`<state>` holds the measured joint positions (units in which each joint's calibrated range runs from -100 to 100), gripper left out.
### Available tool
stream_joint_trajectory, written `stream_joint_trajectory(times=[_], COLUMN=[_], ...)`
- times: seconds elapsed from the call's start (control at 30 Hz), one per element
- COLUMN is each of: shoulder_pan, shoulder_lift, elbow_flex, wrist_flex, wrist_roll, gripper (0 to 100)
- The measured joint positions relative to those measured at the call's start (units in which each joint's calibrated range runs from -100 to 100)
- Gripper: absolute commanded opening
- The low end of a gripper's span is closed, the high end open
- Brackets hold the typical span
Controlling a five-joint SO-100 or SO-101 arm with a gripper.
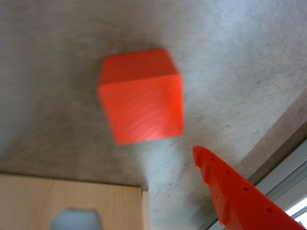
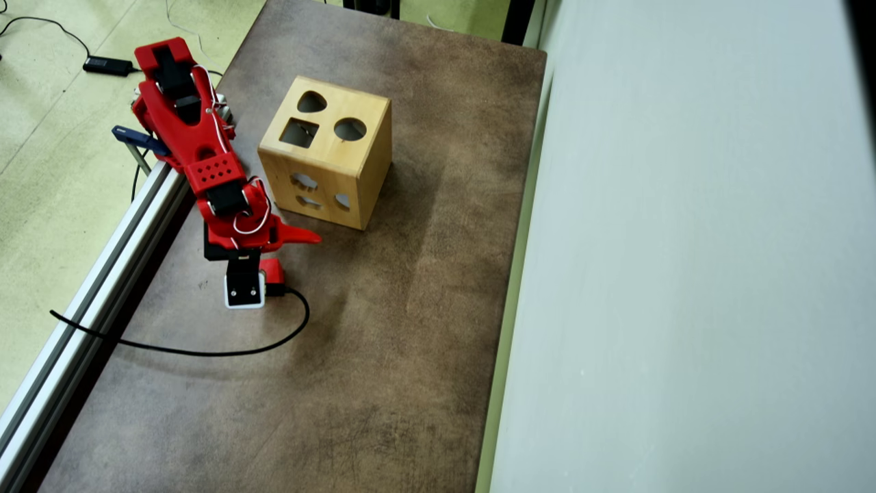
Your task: Pick and place the red cube on the square hole
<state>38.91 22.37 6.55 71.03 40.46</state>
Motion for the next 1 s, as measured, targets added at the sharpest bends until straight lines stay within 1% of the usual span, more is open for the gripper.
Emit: stream_joint_trajectory(times=[0.17, 0.3, 0.5, 1.0], shoulder_pan=[1.3, 2.7, 2.6, 1.4], shoulder_lift=[1.6, 1.6, 4.2, 4.9], elbow_flex=[0.0, 0.0, 0.0, 0.0], wrist_flex=[0.1, -3.4, -10.4, -11.1], wrist_roll=[2.7, 4.3, 4.6, 4.6], gripper=[57, 57, 57, 57])
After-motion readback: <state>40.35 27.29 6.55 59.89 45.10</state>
